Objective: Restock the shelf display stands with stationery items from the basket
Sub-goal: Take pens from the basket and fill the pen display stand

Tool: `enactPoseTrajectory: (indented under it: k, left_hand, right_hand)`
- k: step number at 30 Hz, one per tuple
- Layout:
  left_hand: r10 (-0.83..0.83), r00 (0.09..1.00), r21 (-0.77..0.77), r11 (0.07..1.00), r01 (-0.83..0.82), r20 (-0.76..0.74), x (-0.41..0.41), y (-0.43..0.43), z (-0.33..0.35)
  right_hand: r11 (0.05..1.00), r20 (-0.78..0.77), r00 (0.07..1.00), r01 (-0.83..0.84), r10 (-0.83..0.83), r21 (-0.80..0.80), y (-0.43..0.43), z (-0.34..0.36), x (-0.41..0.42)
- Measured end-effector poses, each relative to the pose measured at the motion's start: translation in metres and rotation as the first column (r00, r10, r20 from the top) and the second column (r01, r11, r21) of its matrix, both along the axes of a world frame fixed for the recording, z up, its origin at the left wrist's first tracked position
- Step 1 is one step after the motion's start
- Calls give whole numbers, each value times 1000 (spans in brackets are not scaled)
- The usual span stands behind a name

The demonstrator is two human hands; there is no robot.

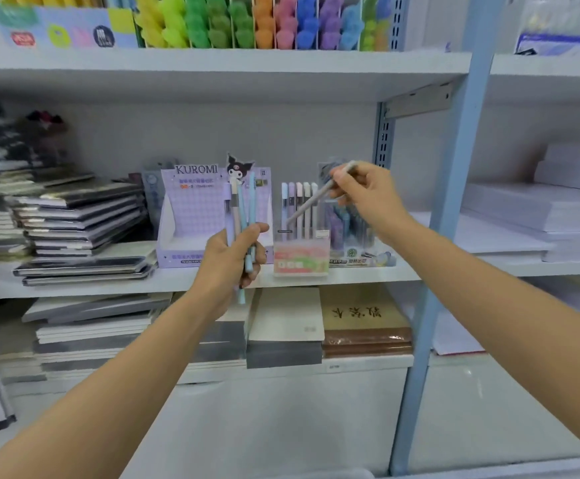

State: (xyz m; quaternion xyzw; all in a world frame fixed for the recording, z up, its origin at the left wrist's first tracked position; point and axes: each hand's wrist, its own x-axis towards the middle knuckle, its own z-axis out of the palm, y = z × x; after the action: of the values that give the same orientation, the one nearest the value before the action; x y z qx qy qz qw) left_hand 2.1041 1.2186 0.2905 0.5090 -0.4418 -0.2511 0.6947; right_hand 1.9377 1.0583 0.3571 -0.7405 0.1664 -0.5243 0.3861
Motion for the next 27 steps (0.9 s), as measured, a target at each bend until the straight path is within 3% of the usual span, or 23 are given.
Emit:
enactPoseTrajectory:
  k: [11,14,18,22,27]
  left_hand:
    - [-60,994,-14,998,62,93,19,-31,9]
    - [-77,993,5,997,77,92,21,-38,6]
    - [-107,991,5,994,106,76,19,-43,3]
    - [-110,990,3,994,110,87,18,-42,5]
    - [-92,992,11,996,91,89,17,-38,8]
  right_hand:
    - [978,-424,901,5,-94,-206,-31,1,45]
    - [973,-430,898,-9,-93,-230,-36,5,49]
    - [965,-323,939,34,-120,-259,-34,4,56]
    - [907,-268,922,164,-280,-387,-32,3,64]
    - [858,-383,840,172,-384,-484,-27,6,63]
